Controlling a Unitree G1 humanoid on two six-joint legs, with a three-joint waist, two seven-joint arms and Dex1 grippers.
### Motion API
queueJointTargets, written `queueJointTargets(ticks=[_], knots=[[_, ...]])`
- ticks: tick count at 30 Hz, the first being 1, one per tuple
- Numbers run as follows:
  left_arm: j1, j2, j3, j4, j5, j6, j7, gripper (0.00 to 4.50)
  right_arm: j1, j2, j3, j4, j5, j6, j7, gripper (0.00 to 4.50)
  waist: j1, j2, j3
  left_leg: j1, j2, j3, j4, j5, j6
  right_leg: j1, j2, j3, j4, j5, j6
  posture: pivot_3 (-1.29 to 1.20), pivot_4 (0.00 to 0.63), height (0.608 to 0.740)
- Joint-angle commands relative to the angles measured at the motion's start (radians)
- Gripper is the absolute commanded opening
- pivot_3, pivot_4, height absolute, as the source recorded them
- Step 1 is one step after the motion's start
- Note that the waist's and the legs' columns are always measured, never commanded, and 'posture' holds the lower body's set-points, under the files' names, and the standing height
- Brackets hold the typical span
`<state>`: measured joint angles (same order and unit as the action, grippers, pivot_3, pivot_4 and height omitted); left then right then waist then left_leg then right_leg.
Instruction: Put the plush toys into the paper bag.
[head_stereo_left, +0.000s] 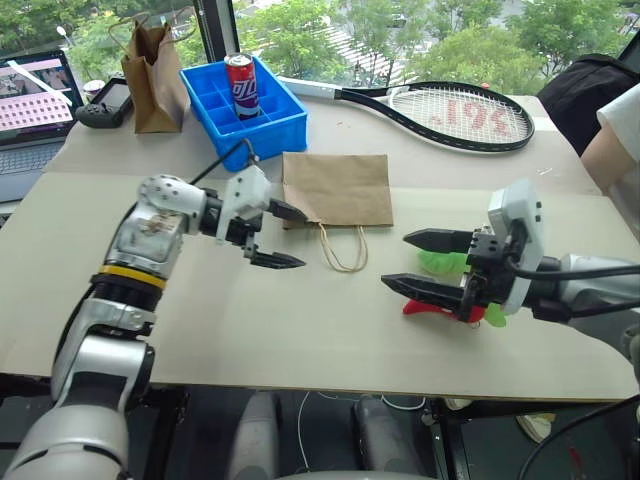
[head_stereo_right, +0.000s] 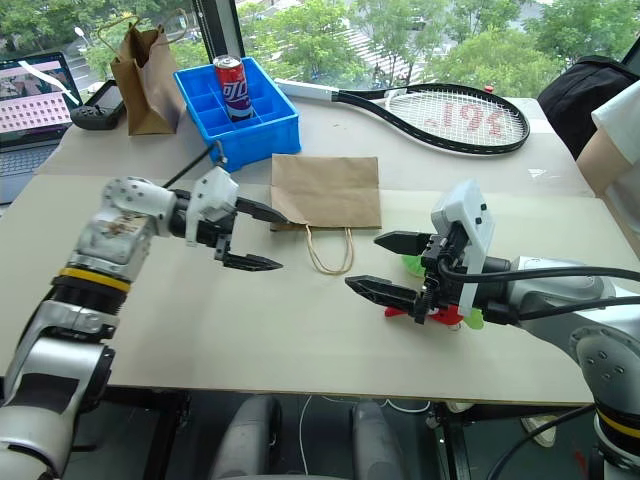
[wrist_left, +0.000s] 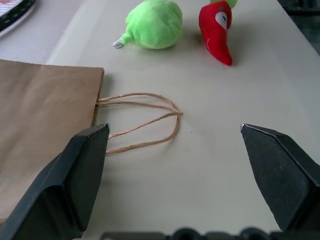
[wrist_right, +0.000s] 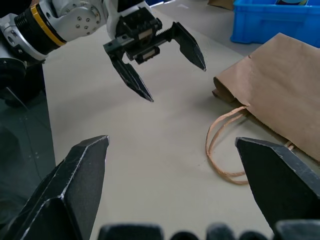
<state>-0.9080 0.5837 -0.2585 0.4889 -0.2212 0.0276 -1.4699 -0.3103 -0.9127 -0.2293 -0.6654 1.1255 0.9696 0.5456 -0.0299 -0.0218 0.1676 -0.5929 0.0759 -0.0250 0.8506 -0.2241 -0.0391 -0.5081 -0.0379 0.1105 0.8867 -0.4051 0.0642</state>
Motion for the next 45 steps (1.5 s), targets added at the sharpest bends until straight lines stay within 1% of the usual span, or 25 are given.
queueJointTargets(ticks=[1, 5, 12, 13, 14, 19, 24, 25, 26, 29, 31, 33, 34, 37, 39, 40, 42, 43, 45], knots=[[-0.093, -0.063, -0.021, 0.159, 0.07, -0.19, -0.032, 4.5, 0.023, -0.033, 0.0, -0.062, -0.05, -0.008, -0.025, 4.49, -0.002, 0.0, 0.0, 0.0, 0.0, 0.0, 0.0, 0.0, 0.0, 0.0, 0.0, 0.0, 0.0, 0.0, 0.0, 0.0, 0.15, 0.656], [-0.176, -0.133, -0.04, 0.339, 0.144, -0.352, -0.031, 4.5, 0.068, -0.06, -0.001, -0.092, -0.107, -0.01, -0.052, 4.49, -0.001, 0.0, 0.0, -0.001, 0.0, -0.001, 0.0, 0.0, 0.0, 0.001, 0.0, -0.001, -0.001, 0.0, 0.0, 0.0, 0.15, 0.656], [-0.281, -0.228, -0.039, 0.572, 0.231, -0.52, 0.021, 4.5, 0.142, -0.07, -0.047, -0.13, -0.156, -0.003, -0.11, 4.49, -0.008, -0.001, 0.0, -0.001, -0.001, -0.002, 0.0, 0.0, 0.001, 0.001, 0.0, -0.002, -0.001, 0.0, 0.0, 0.0, 0.15, 0.656], [-0.291, -0.234, -0.044, 0.598, 0.251, -0.549, 0.029, 3.96, 0.149, -0.069, -0.052, -0.135, -0.163, -0.006, -0.117, 4.5, -0.008, -0.001, 0.001, -0.001, -0.001, -0.002, 0.0, 0.0, 0.001, 0.001, 0.0, -0.002, -0.001, 0.0, 0.0, 0.0, 0.15, 0.656], [-0.299, -0.242, -0.043, 0.621, 0.264, -0.568, 0.04, 3.76, 0.154, -0.068, -0.058, -0.138, -0.167, -0.009, -0.124, 4.5, -0.009, -0.001, 0.001, -0.001, -0.001, -0.002, 0.0, 0.001, 0.001, 0.001, 0.0, -0.002, -0.001, 0.0, 0.001, 0.0, 0.15, 0.656], [-0.338, -0.274, -0.047, 0.699, 0.332, -0.658, 0.107, 1.75, 0.173, -0.061, -0.093, -0.151, -0.186, -0.015, -0.152, 4.5, -0.012, -0.001, 0.001, -0.001, -0.001, -0.003, 0.0, 0.001, 0.001, 0.001, 0.0, -0.002, 0.0, 0.0, 0.001, 0.0, 0.15, 0.656], [-0.365, -0.294, -0.015, 0.726, 0.325, -0.66, 0.095, 0.16, 0.197, -0.056, -0.118, -0.153, -0.202, -0.015, -0.163, 4.5, -0.012, -0.001, 0.001, -0.001, -0.001, -0.003, 0.0, 0.001, 0.001, 0.002, 0.0, -0.002, 0.0, 0.0, 0.001, 0.0, 0.15, 0.656], [-0.373, -0.298, 0.006, 0.723, 0.301, -0.629, 0.069, 0.01, 0.202, -0.055, -0.118, -0.154, -0.207, -0.017, -0.163, 4.5, -0.012, -0.001, 0.001, -0.001, -0.001, -0.003, 0.0, 0.001, 0.001, 0.002, 0.0, -0.002, 0.0, 0.0, 0.001, 0.0, 0.15, 0.656], [-0.378, -0.301, 0.021, 0.722, 0.284, -0.608, 0.051, 0.01, 0.205, -0.054, -0.117, -0.155, -0.21, -0.019, -0.163, 4.5, -0.012, -0.001, 0.001, -0.001, -0.001, -0.003, 0.0, 0.001, 0.001, 0.002, 0.0, -0.002, 0.0, 0.0, 0.001, 0.0, 0.15, 0.656], [-0.395, -0.3, 0.087, 0.68, 0.205, -0.458, -0.043, 0.01, 0.214, -0.047, -0.11, -0.16, -0.225, -0.024, -0.166, 4.5, -0.014, -0.001, 0.001, -0.001, -0.001, -0.003, 0.0, 0.001, 0.001, 0.002, 0.0, -0.002, 0.0, 0.0, 0.001, 0.0, 0.15, 0.656], [-0.399, -0.292, 0.112, 0.637, 0.177, -0.367, -0.074, 0.01, 0.22, -0.042, -0.107, -0.165, -0.232, -0.023, -0.169, 4.5, -0.015, -0.001, 0.001, -0.001, -0.001, -0.003, 0.0, 0.001, 0.001, 0.002, 0.0, -0.002, 0.0, 0.0, 0.001, 0.0, 0.15, 0.656], [-0.397, -0.268, 0.134, 0.517, 0.138, -0.158, -0.082, 0.01, 0.243, -0.027, -0.099, -0.176, -0.24, -0.02, -0.179, 4.5, -0.014, -0.001, 0.001, -0.001, -0.001, -0.003, 0.0, 0.001, 0.001, 0.002, 0.0, -0.003, 0.0, 0.0, 0.001, 0.0, 0.15, 0.656], [-0.386, -0.255, 0.144, 0.428, 0.109, -0.028, -0.086, 0.01, 0.257, -0.016, -0.092, -0.185, -0.24, -0.017, -0.185, 4.5, -0.015, -0.001, 0.001, -0.001, -0.001, -0.004, 0.0, 0.001, 0.001, 0.002, 0.0, -0.003, 0.0, 0.0, 0.001, 0.0, 0.15, 0.656], [-0.341, -0.221, 0.157, 0.197, 0.04, 0.288, -0.067, 0.01, 0.28, 0.02, -0.071, -0.201, -0.249, -0.015, -0.212, 4.5, -0.017, -0.001, 0.001, -0.001, -0.001, -0.005, -0.001, 0.001, 0.001, 0.002, 0.0, -0.003, 0.0, 0.0, 0.001, 0.0, 0.15, 0.656], [-0.311, -0.198, 0.165, 0.048, -0.011, 0.484, -0.032, 0.0, 0.286, 0.054, -0.041, -0.207, -0.265, -0.016, -0.243, 3.97, -0.017, -0.001, 0.001, 0.0, -0.001, -0.006, -0.001, 0.001, 0.001, 0.004, 0.0, -0.004, 0.0, 0.0, 0.001, 0.0, 0.15, 0.656], [-0.294, -0.191, 0.173, -0.014, -0.033, 0.528, -0.018, 0.0, 0.286, 0.07, -0.019, -0.211, -0.275, -0.017, -0.256, 3.78, -0.017, -0.001, 0.001, 0.002, -0.001, -0.006, -0.001, 0.001, 0.001, 0.005, 0.0, -0.004, 0.0, 0.0, 0.001, 0.0, 0.15, 0.656], [-0.247, -0.171, 0.169, -0.133, -0.054, 0.52, -0.021, 0.0, 0.279, 0.098, 0.036, -0.213, -0.302, -0.019, -0.274, 3.15, -0.017, -0.001, 0.001, 0.004, -0.001, -0.006, -0.001, 0.001, 0.001, 0.008, 0.0, -0.005, 0.0, -0.001, 0.002, 0.0, 0.15, 0.656], [-0.233, -0.165, 0.172, -0.176, -0.068, 0.547, -0.006, 0.0, 0.258, 0.123, 0.067, -0.204, -0.315, -0.022, -0.288, 2.86, -0.018, -0.001, 0.001, 0.006, -0.001, -0.006, -0.001, 0.001, 0.001, 0.009, 0.0, -0.005, 0.0, -0.001, 0.002, 0.0, 0.15, 0.656], [-0.216, -0.156, 0.176, -0.231, -0.091, 0.602, 0.026, 0.0, 0.189, 0.197, 0.132, -0.172, -0.349, -0.029, -0.335, 2.08, -0.018, 0.0, 0.001, 0.008, -0.001, -0.006, -0.001, 0.001, 0.001, 0.011, 0.0, -0.005, 0.0, -0.001, 0.001, 0.0, 0.15, 0.656]])
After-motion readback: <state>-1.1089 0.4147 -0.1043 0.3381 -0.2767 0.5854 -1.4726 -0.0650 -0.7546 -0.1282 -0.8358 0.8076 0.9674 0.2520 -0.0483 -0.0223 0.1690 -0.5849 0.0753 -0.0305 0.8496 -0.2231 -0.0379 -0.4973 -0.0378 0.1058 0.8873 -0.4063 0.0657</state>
